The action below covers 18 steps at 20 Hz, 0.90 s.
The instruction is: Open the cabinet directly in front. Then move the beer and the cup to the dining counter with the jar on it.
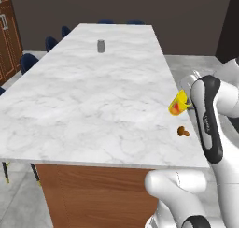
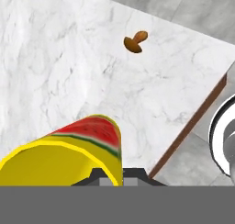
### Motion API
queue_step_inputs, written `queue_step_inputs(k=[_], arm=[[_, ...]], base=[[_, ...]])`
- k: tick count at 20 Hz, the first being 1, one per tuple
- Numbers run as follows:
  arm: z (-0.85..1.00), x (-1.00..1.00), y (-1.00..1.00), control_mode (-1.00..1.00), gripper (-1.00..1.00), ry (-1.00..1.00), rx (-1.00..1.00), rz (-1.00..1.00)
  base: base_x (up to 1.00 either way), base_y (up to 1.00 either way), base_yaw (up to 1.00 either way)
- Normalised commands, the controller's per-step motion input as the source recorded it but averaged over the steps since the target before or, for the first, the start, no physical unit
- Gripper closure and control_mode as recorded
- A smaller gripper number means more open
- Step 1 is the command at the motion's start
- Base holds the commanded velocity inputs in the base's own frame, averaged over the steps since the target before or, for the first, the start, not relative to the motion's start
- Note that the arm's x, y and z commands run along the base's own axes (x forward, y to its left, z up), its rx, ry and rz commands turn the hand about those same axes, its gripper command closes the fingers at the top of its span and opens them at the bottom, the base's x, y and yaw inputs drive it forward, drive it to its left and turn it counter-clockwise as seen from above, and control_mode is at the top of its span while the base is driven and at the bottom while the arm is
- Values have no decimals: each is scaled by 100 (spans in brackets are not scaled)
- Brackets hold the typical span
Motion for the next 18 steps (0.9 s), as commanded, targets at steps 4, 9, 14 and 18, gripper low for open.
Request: queue_step_inputs(k=[4,9,14,18], arm=[[-28,28,0,-100,100,0,0,3],[-27,29,2,-100,100,0,-6,4],[-25,35,21,-100,100,9,-14,3],[-25,6,7,-100,100,0,-10,5]], base=[[0,0,0],[0,0,0],[0,0,0],[0,0,0]])
